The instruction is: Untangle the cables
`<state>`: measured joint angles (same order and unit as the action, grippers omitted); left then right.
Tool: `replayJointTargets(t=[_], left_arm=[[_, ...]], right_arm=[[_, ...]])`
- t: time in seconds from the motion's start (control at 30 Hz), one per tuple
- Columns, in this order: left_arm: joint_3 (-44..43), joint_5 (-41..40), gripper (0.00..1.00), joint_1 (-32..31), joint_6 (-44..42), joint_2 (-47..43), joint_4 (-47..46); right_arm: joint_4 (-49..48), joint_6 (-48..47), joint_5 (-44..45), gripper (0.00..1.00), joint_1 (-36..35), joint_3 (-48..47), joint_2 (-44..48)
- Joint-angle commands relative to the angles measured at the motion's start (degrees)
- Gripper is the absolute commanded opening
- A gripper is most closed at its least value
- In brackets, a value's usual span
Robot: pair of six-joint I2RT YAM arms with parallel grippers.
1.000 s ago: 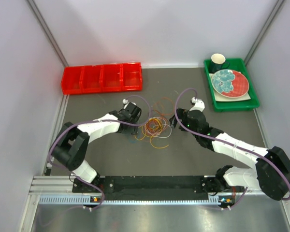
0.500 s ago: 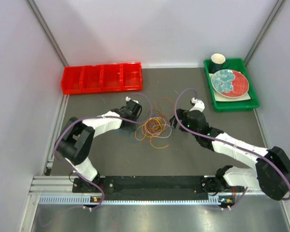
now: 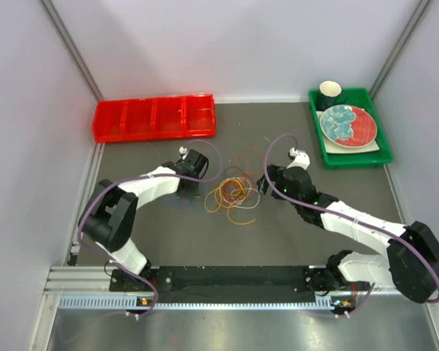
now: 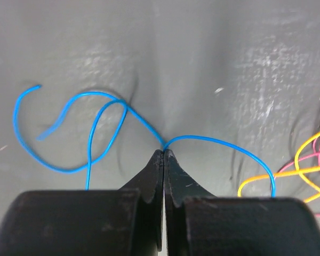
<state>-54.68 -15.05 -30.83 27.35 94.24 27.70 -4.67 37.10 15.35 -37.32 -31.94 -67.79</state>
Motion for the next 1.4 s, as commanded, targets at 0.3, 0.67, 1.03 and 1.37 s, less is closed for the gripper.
replayJointTargets(t=[0.3, 0.67, 1.03, 1.37], left_arm=[[-24.7, -6.0, 0.0, 0.3, -0.5, -9.9, 16.2], [-50.5, -9.1, 0.0, 0.9, -2.8, -0.9, 19.1], [-69.2, -9.7, 0.0, 4.1, -0.8, 12.0, 17.3], [-75.5, -4.1, 0.0, 8.1, 2.7, 20.9, 9.0]], right_arm=[[-1.1, 0.1, 0.4, 0.95, -0.1, -2.3, 0.1], [-1.0, -0.1, 0.3, 0.95, 0.0, -2.9, -0.6], [-1.0, 0.3, 0.8, 0.95, -0.1, -2.4, -0.1], [-1.1, 0.4, 1.3, 0.95, -0.1, -2.4, -0.1]])
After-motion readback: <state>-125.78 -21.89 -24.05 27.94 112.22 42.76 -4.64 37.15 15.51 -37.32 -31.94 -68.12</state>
